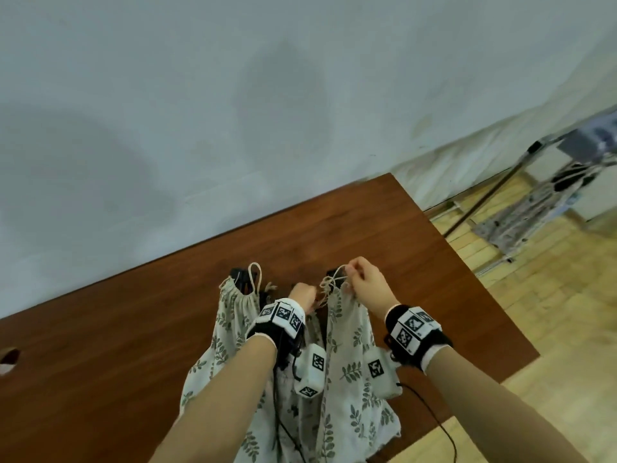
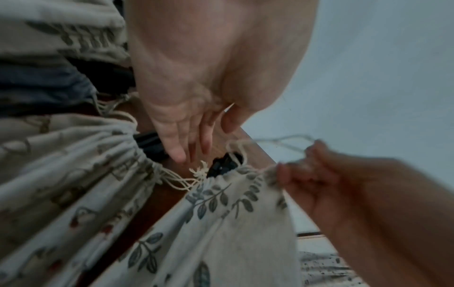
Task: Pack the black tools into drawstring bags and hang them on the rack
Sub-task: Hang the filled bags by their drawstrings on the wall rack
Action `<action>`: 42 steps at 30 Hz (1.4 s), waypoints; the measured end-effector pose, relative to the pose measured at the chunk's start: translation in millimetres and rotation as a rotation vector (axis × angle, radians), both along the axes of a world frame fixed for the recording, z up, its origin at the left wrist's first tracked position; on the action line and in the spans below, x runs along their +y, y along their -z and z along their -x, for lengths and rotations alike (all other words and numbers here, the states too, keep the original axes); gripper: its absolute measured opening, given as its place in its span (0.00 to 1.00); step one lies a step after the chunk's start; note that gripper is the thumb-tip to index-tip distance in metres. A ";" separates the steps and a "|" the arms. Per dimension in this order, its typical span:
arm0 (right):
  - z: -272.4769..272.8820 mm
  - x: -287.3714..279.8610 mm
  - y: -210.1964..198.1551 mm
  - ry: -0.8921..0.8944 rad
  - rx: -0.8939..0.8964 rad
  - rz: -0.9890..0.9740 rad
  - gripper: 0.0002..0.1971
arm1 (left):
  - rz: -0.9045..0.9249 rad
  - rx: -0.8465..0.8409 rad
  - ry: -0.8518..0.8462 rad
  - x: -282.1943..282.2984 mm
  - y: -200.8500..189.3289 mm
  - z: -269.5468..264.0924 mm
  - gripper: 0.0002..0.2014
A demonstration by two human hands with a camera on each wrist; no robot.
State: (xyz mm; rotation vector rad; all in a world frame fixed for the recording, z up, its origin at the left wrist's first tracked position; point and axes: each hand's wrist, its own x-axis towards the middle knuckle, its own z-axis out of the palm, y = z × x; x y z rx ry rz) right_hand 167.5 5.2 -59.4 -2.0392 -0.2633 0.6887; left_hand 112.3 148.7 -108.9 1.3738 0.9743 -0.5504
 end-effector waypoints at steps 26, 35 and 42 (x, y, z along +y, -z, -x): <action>74.2 -178.2 -168.7 0.311 0.141 -0.937 0.03 | 0.296 -0.549 0.622 -152.9 -126.5 -24.6 0.18; 102.8 -217.3 -162.2 0.230 0.049 -0.748 0.12 | 0.117 -0.739 0.591 -153.5 -133.7 -26.3 0.12; 85.8 -211.5 -163.6 0.249 0.018 -0.624 0.14 | -0.316 -0.824 0.544 -128.9 -136.7 -23.0 0.19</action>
